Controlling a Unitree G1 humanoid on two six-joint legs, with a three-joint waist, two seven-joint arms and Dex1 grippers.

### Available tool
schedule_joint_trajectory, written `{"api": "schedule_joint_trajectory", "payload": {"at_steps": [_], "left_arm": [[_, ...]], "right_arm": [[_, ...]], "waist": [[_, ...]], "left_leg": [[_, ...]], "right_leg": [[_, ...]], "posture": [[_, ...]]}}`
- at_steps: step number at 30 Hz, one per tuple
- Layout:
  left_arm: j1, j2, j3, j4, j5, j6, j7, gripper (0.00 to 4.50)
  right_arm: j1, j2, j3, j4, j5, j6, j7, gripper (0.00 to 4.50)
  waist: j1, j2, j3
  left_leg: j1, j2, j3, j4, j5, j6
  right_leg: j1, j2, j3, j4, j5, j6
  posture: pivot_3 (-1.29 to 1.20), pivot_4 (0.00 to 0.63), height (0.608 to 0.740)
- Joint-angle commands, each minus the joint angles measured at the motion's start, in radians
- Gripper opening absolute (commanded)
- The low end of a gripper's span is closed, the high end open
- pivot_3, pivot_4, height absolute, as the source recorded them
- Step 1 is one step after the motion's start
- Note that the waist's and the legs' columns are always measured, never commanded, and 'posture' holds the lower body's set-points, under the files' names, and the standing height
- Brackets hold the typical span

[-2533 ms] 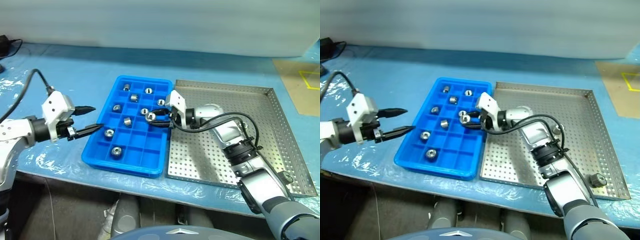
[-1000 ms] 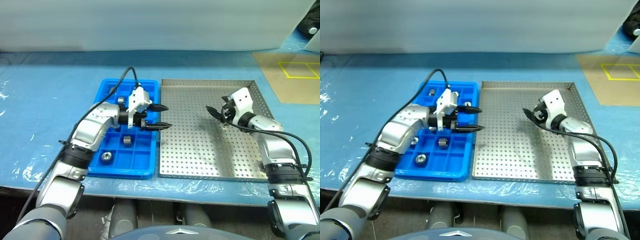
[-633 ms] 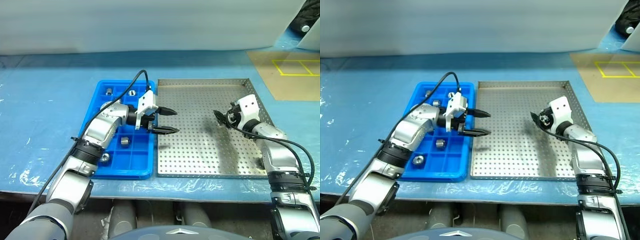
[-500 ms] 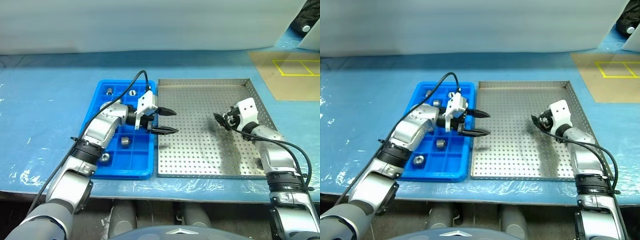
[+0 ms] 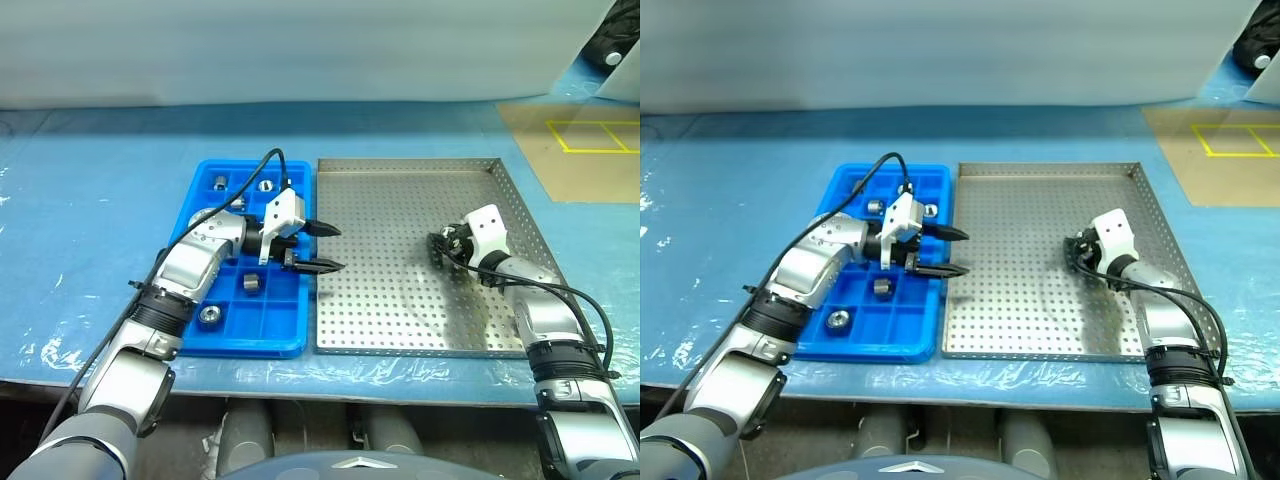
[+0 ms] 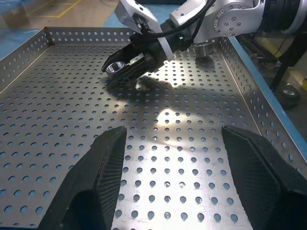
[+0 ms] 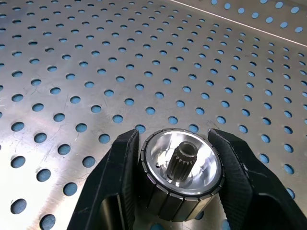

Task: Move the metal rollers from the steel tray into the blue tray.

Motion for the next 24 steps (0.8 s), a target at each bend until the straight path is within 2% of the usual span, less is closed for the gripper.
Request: {"api": "schedule_joint_trajectory", "payload": {"at_steps": [1, 5, 13, 22, 24], "left_arm": [[0.006, 0.031, 0.033, -0.037, -0.007, 0.001, -0.01, 3.34], [0.023, 0.093, 0.062, -0.065, -0.018, 0.01, -0.027, 3.34], [0.029, 0.234, 0.179, -0.09, -0.025, 0.042, 0.004, 3.34], [0.171, 0.332, 0.291, -0.243, -0.048, 0.117, 0.097, 3.34], [0.248, 0.349, 0.333, -0.326, -0.071, 0.163, 0.13, 3.34]], "right_arm": [[-0.006, -0.002, 0.009, -0.024, -0.006, -0.018, 0.008, 1.74], [-0.026, 0.012, 0.024, -0.079, 0.004, 0.042, 0.012, 1.74], [-0.173, 0.099, 0.16, -0.221, 0.065, 0.099, 0.181, 1.74], [-0.298, 0.188, 0.284, -0.128, 0.057, 0.067, 0.332, 1.74], [-0.315, 0.2, 0.303, -0.095, 0.056, 0.056, 0.369, 1.74]], "waist": [[-0.001, 0.0, 0.0], [-0.003, 0.0, 0.0], [0.008, 0.001, 0.001], [0.046, 0.001, 0.001], [0.06, 0.0, 0.001]], "left_leg": [[0.0, 0.0, 0.0, 0.0, 0.0, 0.0], [0.0, 0.0, 0.0, -0.001, 0.0, 0.0], [-0.001, 0.001, 0.0, -0.002, 0.0, -0.001], [-0.003, 0.001, -0.002, -0.006, 0.0, -0.001], [-0.003, 0.001, -0.002, -0.006, 0.0, -0.001]], "right_leg": [[0.0, 0.0, 0.0, 0.0, 0.0, 0.0], [0.0, 0.0, 0.0, 0.0, 0.0, 0.0], [-0.003, 0.0, 0.0, 0.0, 0.0, 0.0], [-0.003, -0.001, -0.002, -0.003, 0.0, -0.001], [-0.003, -0.001, -0.003, -0.003, 0.0, -0.001]], "posture": [[-0.23, 0.15, 0.74], [-0.21, 0.15, 0.74], [-0.11, 0.15, 0.74], [0.08, 0.15, 0.74], [0.11, 0.15, 0.74]]}}
